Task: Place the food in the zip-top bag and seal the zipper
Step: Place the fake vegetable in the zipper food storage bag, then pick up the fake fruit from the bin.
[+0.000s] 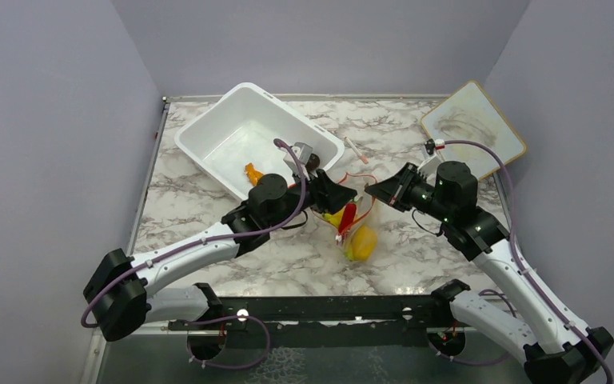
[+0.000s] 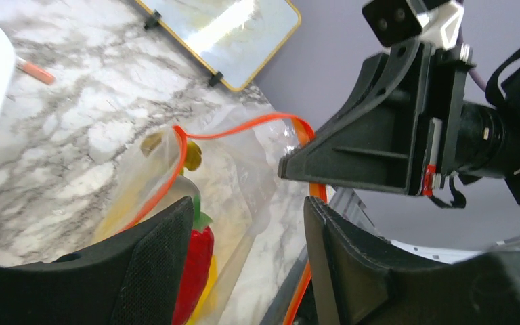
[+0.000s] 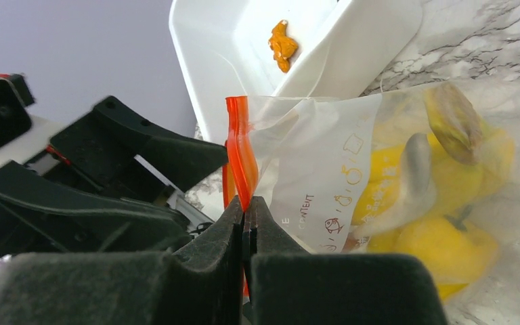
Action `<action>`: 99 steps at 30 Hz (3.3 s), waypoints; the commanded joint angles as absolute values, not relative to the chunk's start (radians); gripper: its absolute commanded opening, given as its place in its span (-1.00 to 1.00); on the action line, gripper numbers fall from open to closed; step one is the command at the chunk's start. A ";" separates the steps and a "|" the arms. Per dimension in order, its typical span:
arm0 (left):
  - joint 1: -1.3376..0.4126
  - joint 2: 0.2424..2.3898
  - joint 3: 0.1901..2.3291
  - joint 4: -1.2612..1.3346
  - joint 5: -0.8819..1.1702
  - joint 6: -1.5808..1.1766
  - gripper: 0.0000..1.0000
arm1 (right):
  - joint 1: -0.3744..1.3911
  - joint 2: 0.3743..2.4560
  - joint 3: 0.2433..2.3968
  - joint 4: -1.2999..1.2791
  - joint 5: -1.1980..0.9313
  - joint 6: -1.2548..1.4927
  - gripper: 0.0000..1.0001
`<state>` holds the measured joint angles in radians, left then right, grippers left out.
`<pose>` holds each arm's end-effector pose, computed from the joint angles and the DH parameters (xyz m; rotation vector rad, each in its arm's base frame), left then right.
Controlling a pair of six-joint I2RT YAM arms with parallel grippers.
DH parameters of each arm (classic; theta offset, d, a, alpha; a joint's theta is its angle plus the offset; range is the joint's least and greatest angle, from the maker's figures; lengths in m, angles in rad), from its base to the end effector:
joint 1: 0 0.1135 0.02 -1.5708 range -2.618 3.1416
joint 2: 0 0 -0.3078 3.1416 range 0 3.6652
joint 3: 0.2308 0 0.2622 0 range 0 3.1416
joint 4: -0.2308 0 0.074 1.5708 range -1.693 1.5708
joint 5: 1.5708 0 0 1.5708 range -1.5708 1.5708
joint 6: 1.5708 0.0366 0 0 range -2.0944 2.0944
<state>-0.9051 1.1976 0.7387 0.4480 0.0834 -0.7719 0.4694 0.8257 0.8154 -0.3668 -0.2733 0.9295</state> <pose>0.1666 -0.2171 0.3396 0.1894 1.7494 -1.3423 0.1460 0.0851 0.3569 0.2904 2.1082 1.1499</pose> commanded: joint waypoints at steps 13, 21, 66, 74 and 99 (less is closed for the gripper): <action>-0.875 1.146 1.073 -0.249 -0.485 -0.455 0.54 | 0.468 0.747 0.837 -0.449 -0.233 0.755 -0.99; -0.691 1.207 1.126 -0.309 -0.396 -0.399 0.67 | 0.468 0.745 0.838 -0.498 -0.201 0.710 -0.98; -0.445 2.034 1.500 -0.157 0.212 -0.321 0.67 | 0.468 0.831 0.887 -0.522 -0.031 0.714 -0.98; -0.445 2.066 1.488 -0.133 0.247 -0.337 0.47 | 0.468 0.833 0.875 -0.514 -0.060 0.732 -0.99; -0.444 1.965 1.479 -0.206 0.106 -0.279 -0.13 | 0.468 0.754 0.873 -0.585 -0.058 0.750 -0.99</action>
<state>-0.4465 2.0369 1.4792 -0.1772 0.1867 -0.3084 0.4694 0.7773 0.8768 -0.5800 -0.0647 0.7341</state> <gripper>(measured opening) 0.555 0.012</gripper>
